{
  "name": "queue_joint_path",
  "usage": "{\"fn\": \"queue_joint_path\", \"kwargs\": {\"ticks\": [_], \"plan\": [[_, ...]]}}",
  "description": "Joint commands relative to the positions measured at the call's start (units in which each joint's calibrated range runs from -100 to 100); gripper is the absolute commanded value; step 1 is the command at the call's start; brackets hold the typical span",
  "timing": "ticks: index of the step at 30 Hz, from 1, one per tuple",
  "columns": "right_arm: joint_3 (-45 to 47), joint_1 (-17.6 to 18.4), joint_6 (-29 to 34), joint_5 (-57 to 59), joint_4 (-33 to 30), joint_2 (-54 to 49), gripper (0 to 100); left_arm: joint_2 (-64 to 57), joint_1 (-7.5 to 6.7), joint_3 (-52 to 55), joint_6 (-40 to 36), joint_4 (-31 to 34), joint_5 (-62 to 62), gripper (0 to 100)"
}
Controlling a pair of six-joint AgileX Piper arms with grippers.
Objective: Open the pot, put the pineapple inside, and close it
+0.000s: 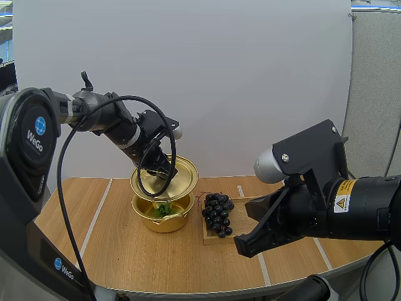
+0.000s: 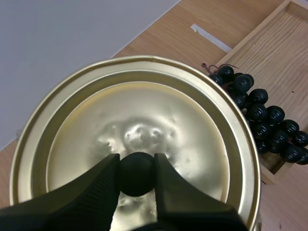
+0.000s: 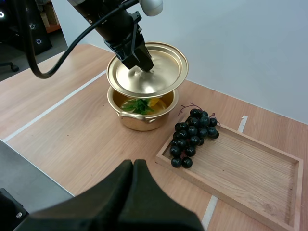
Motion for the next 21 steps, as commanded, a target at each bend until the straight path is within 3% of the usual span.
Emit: {"fn": "queue_joint_path", "kwargs": {"ticks": [1,21], "plan": [[0.1,-0.3,-0.2,0.2,-0.3,-0.4,0,0.5,-0.03,0.0,0.4,0.8,-0.8,0],[0.1,-0.3,-0.2,0.6,-0.3,-0.4,0,10.6,-0.03,0.7,0.0,2.1,-2.2,0]]}}
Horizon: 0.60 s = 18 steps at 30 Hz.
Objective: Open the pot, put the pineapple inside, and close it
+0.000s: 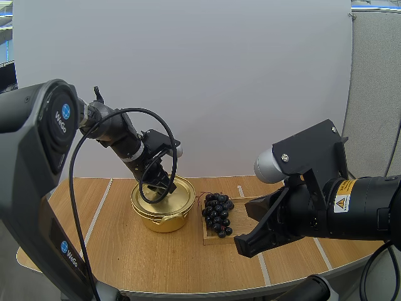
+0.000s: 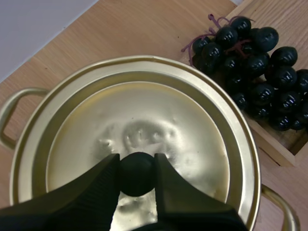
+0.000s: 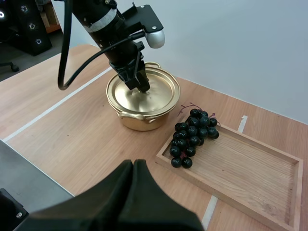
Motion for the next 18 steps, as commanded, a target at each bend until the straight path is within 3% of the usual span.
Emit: {"fn": "queue_joint_path", "kwargs": {"ticks": [1,15,18], "plan": [[0.1,-0.3,-0.2,0.6,-0.3,-0.4,0,0.7,-0.03,0.0,-0.2,0.2,-0.7,0],[0.1,-0.3,-0.2,0.7,-0.3,-0.4,0,0.9,-0.03,0.0,-0.2,1.2,2.9,0],[0.1,-0.3,-0.2,0.7,-0.3,-0.4,0,0.6,-0.03,0.0,-0.2,1.7,3.9,13]]}}
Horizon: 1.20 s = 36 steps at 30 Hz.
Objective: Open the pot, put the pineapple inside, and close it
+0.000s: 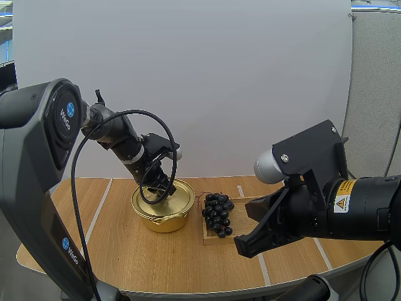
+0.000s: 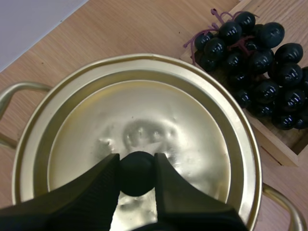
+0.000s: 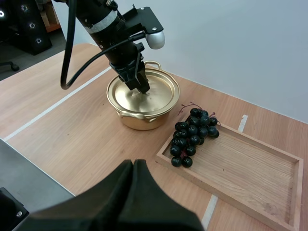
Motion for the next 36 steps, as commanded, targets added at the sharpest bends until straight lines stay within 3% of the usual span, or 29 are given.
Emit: {"fn": "queue_joint_path", "kwargs": {"ticks": [1,3,6,7,16,29,36], "plan": [[0.1,-0.3,-0.2,0.4,-0.3,-0.4,0,-0.1,-0.03,0.0,0.0,1.6,3.8,22],[0.1,-0.3,-0.2,0.4,-0.3,-0.4,0,-0.1,-0.03,0.0,0.0,1.6,4.7,48],[0.1,-0.3,-0.2,0.4,-0.3,-0.4,0,-0.3,-0.03,-0.1,0.0,1.6,5.1,94],[0.1,-0.3,-0.2,0.4,-0.3,-0.4,0,-0.5,-0.03,-0.3,-0.1,1.6,5.3,100],[0.1,-0.3,-0.2,0.4,-0.3,-0.4,0,-10.9,-0.03,-6.0,-1.4,1.6,10.9,100],[0.1,-0.3,-0.2,0.4,-0.3,-0.4,0,-38.7,-0.03,-25.5,-5.3,1.6,27.2,100],[0.1,-0.3,-0.2,0.4,-0.3,-0.4,0,-54.0,-0.03,-28.0,-5.4,1.7,28.4,100]]}}
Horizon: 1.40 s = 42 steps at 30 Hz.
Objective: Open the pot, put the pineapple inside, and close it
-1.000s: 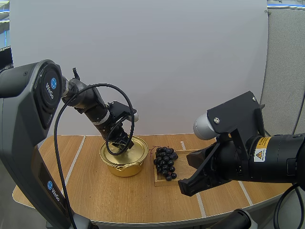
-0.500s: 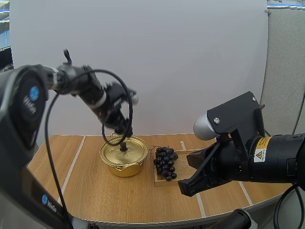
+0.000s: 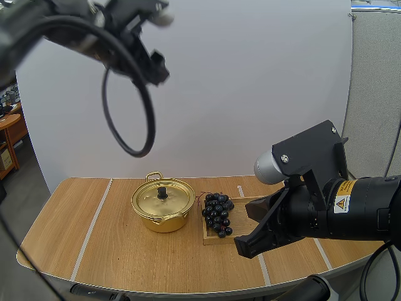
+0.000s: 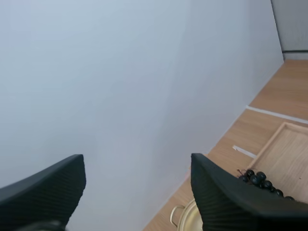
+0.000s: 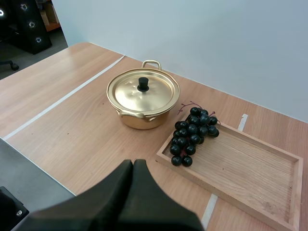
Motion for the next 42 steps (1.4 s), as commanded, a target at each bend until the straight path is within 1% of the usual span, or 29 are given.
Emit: {"fn": "queue_joint_path", "kwargs": {"ticks": [1,3,8,15,19,29,37,38,39,40,42], "plan": [[0.1,-0.3,-0.2,0.1,-0.2,-0.4,0,-5.8,-0.03,-0.6,-0.5,-0.2,4.1,100],[0.1,-0.3,-0.2,0.1,-0.2,-0.4,0,-8.8,-0.03,-0.6,-1.0,-0.2,7.9,100],[0.1,-0.3,-0.2,0.1,-0.2,-0.4,0,-15.2,-0.03,-0.6,-3.8,0.3,7.9,100],[0.1,-0.3,-0.2,0.1,-0.2,-0.4,0,-22.2,-0.03,0.4,-8.8,5.4,7.9,100],[0.1,-0.3,-0.2,0.1,-0.2,-0.4,0,-26.6,-0.03,3.2,-11.3,6.3,7.9,100],[0.1,-0.3,-0.2,0.1,-0.2,-0.4,0,-38.4,-0.03,17.2,-13.1,6.4,7.9,100],[0.1,-1.8,-0.2,0.1,0.2,-0.4,0,-45.8,0.07,27.8,-15.0,6.4,7.9,100],[0.1,-1.9,-0.2,0.1,0.3,-0.4,0,-46.6,0.07,29.3,-15.0,6.4,7.9,94],[0.1,-2.0,-0.2,0.1,0.3,-0.4,0,-47.4,0.07,30.8,-15.0,6.4,7.9,87],[0.1,-2.2,-0.2,0.1,0.3,-0.4,0,-48.1,0.07,32.2,-15.0,6.4,7.9,75],[0.1,-2.5,-0.2,0.1,0.3,-0.4,0,-49.2,0.07,34.7,-15.0,6.4,7.9,49]]}}
